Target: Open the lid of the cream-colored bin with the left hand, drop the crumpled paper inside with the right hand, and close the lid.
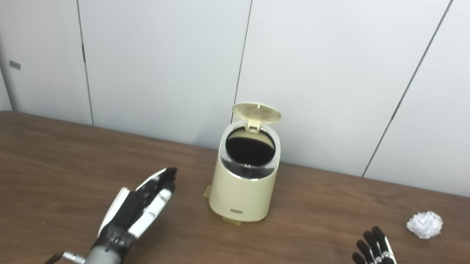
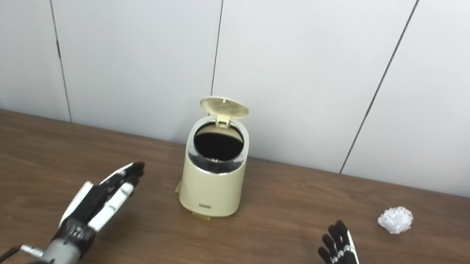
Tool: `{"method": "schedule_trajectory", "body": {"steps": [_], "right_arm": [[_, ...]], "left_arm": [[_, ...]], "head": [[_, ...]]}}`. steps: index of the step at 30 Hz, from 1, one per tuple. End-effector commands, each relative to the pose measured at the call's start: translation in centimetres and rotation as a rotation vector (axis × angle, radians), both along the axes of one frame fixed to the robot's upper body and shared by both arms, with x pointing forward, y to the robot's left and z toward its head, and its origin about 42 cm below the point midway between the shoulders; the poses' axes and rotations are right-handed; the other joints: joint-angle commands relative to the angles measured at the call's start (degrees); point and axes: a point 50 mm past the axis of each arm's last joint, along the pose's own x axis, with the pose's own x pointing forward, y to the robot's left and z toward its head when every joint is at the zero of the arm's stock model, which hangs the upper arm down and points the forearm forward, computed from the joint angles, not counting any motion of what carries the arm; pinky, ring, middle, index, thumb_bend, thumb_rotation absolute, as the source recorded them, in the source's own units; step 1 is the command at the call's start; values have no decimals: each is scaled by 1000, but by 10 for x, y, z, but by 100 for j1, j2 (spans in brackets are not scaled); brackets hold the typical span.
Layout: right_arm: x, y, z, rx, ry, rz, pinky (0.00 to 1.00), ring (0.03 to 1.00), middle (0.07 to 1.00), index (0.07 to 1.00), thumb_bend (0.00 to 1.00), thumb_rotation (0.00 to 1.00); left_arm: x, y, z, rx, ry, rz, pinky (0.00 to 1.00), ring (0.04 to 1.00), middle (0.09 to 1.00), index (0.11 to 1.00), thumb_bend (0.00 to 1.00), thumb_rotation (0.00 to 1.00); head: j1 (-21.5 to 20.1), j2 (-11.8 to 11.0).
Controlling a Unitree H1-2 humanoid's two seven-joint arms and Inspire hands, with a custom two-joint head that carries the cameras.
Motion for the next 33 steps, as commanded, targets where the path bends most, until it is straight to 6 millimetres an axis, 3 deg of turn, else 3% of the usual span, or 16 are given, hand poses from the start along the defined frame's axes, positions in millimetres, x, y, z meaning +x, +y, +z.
{"method": "schedule_trajectory", "body": {"steps": [1,7,13,18,22,24,28,33], "right_arm": [[-28,8,-24,78,100,-39,917,958,977,974,635,556],[-25,4,-10,71,77,-60,917,964,979,976,606,509],[-19,-16,6,33,66,-134,894,951,961,934,638,384],[-5,-45,24,-13,55,-229,912,953,958,919,674,299],[3,-55,45,-100,60,-329,812,893,913,875,744,305],[7,-60,54,-117,65,-363,785,880,902,865,744,260],[16,-71,67,-242,75,-441,796,867,886,837,726,237],[33,-89,80,-411,87,-525,780,838,853,841,774,242]], "left_arm": [[-1,-5,22,-19,-125,-11,898,919,917,923,447,844],[-20,4,9,-40,-112,5,928,928,930,944,445,880],[-28,13,3,-48,-82,34,954,937,934,947,457,856],[-29,21,2,-35,-85,28,943,941,941,963,458,859],[-26,26,4,-39,-87,30,958,944,940,959,425,832],[-22,30,6,-39,-87,26,959,947,946,962,405,826],[-18,35,9,-36,-84,27,955,954,956,964,368,848],[-17,38,9,-51,-87,17,957,958,958,958,355,867]], "head": [[-7,8],[-54,50],[-344,109],[-954,118],[-1309,115],[-1504,118],[-1634,38],[-1732,-54]]}}
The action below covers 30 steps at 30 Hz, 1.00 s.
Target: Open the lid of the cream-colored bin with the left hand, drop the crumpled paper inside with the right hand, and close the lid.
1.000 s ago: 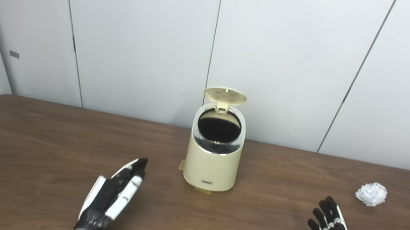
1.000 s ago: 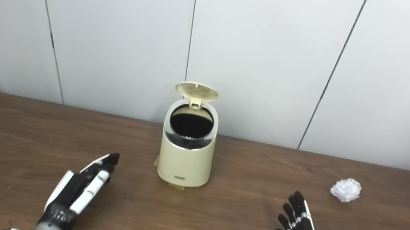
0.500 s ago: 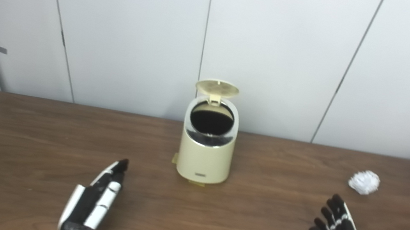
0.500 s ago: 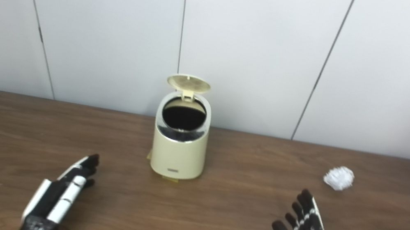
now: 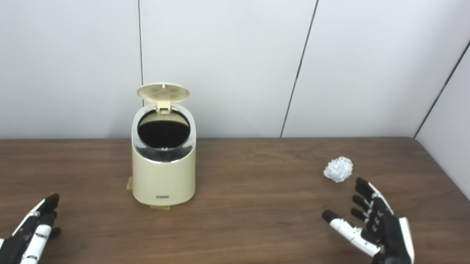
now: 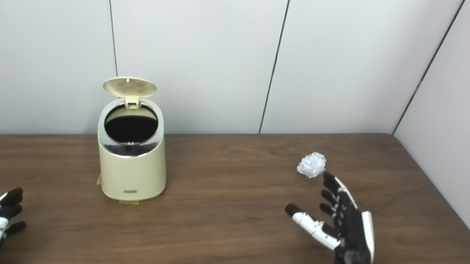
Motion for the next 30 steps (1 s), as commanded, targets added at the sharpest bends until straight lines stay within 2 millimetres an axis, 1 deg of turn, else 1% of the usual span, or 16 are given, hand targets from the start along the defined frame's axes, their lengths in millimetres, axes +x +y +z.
{"method": "schedule_trajectory", "body": {"steps": [1,4,7,9,10,12,15,18,20,22,23,25,27,30], "right_arm": [[13,-11,22,-100,-49,-27,780,841,856,843,775,245],[24,-22,25,-137,-40,-27,805,860,870,848,802,258],[36,-32,26,-157,-36,-7,814,866,883,853,820,258],[46,-38,28,-200,-26,8,804,867,888,856,822,254],[50,-40,28,-218,-24,14,794,863,887,860,830,225],[60,-43,29,-244,-16,21,788,858,882,858,841,212],[78,-48,29,-267,2,42,795,859,878,856,838,223],[98,-52,29,-299,38,39,761,848,878,851,845,226],[110,-53,29,-345,70,37,773,856,883,852,862,252],[120,-55,29,-386,103,41,786,865,888,856,869,257],[126,-57,29,-405,122,45,802,872,888,860,865,241],[137,-59,29,-437,153,47,805,872,885,859,860,205],[145,-60,30,-456,173,46,758,839,866,844,856,158],[155,-61,34,-486,178,58,738,826,857,838,865,123]], "left_arm": [[8,1,13,6,-59,-17,954,956,956,958,346,872],[7,2,11,5,-58,-17,950,961,956,963,315,895],[6,3,11,-8,-56,-29,966,974,962,963,295,880],[6,4,13,3,-54,-31,965,975,963,964,294,874],[7,5,14,14,-57,-33,974,975,964,964,306,857],[8,6,17,34,-67,-33,974,974,964,962,304,855],[10,8,21,42,-68,-29,994,976,957,955,312,851],[10,8,24,54,-63,-26,994,964,950,946,306,873],[11,9,25,51,-61,-32,999,970,954,950,293,874],[11,9,25,44,-62,-37,1000,975,957,954,290,874],[11,8,26,44,-59,-37,1000,975,957,955,292,852],[10,7,28,40,-55,-37,1000,976,959,956,305,845],[9,6,30,38,-53,-38,1000,976,959,959,295,847],[8,6,32,41,-53,-40,993,970,959,960,295,851]], "head": [[-54,-23],[-100,-28],[-71,-65],[-149,-73],[-165,-72],[-226,-63],[-258,-50],[-320,-26],[-332,-12],[-315,-6],[-290,1],[-262,24],[-217,54],[-193,68]]}}
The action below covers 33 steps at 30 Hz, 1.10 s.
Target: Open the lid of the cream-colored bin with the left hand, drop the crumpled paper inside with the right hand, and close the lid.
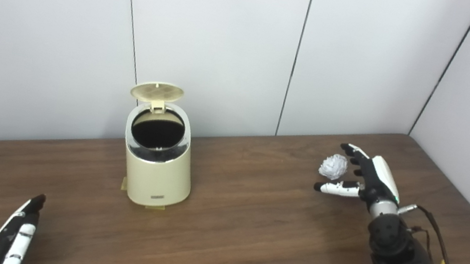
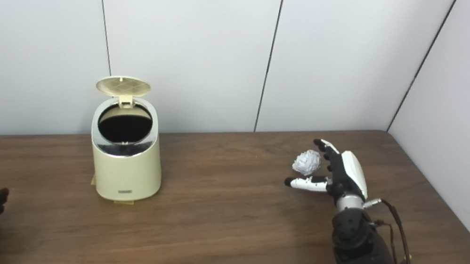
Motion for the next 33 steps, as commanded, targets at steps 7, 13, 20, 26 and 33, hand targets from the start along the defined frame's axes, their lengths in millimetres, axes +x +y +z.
{"method": "schedule_trajectory", "body": {"steps": [7,13,20,26,33], "right_arm": [[40,-7,55,-124,-69,58,729,815,843,825,877,104],[48,-9,63,-172,-43,70,722,810,840,817,897,103],[49,-17,59,-177,-46,46,666,761,806,775,897,92],[45,-25,55,-212,-37,21,570,654,699,681,879,37],[38,-33,55,-216,-65,7,520,610,683,659,878,5]], "left_arm": [[3,-3,21,15,-74,-38,999,968,955,948,304,849],[2,-4,26,32,-80,-55,978,972,965,956,324,859],[4,-5,29,19,-94,-58,988,974,966,955,312,835],[3,-8,32,15,-97,-48,1000,994,981,941,342,825],[4,-9,34,7,-121,-56,1000,992,980,929,380,807]], "head": [[52,91],[35,135],[-3,180],[-14,208],[-11,228]]}}
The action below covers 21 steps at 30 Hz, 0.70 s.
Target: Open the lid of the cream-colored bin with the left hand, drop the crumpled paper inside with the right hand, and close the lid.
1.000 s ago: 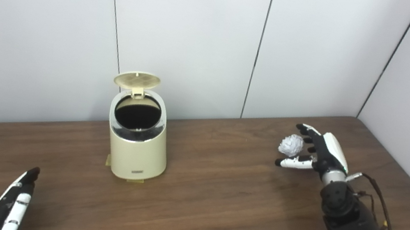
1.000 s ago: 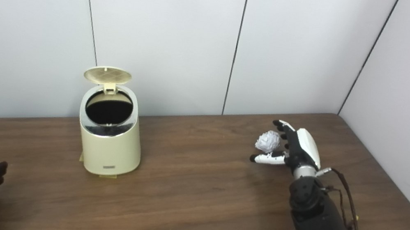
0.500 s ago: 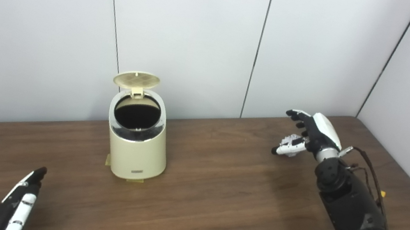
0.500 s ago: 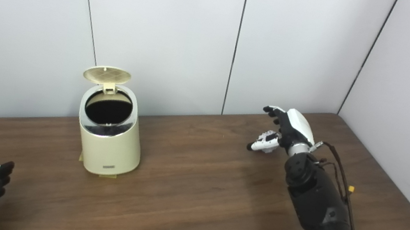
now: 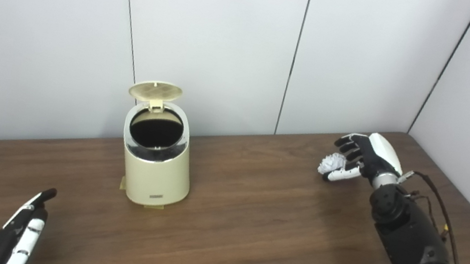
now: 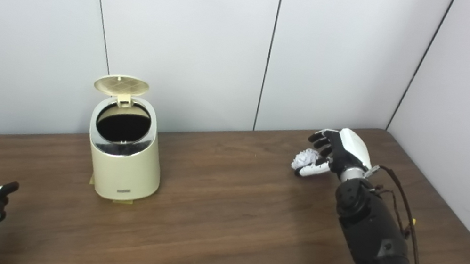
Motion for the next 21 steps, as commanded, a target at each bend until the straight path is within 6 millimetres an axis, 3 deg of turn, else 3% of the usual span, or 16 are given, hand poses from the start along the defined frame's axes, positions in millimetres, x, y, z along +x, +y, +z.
{"method": "schedule_trajectory", "body": {"steps": [1,9,10,12,14,17,21], "right_arm": [[5,-15,37,-50,-115,8,509,598,684,660,868,1],[6,-12,38,-73,-123,35,534,565,615,591,871,0],[7,-11,37,-73,-125,45,530,550,593,531,664,73],[7,-7,35,-71,-133,56,513,531,532,488,564,19],[9,-3,32,-67,-140,63,462,455,516,478,530,3],[11,1,29,-69,-134,63,393,433,501,470,507,0],[11,5,25,-74,-132,63,374,427,493,478,504,0]], "left_arm": [[7,0,21,2,-108,-15,998,987,979,926,387,808],[6,1,23,-10,-111,-13,998,988,977,936,384,827],[6,1,23,-13,-113,-12,999,990,978,937,376,814],[6,1,24,-17,-118,-12,1000,991,979,936,377,809],[7,1,24,-19,-125,-10,988,986,977,930,381,801],[7,1,24,-22,-133,-12,969,975,966,925,383,800],[8,1,26,-35,-139,-12,956,967,962,924,373,792]], "head": [[-3,9],[-30,14],[-41,12],[-41,17],[-51,23],[-62,25],[-52,29]]}}
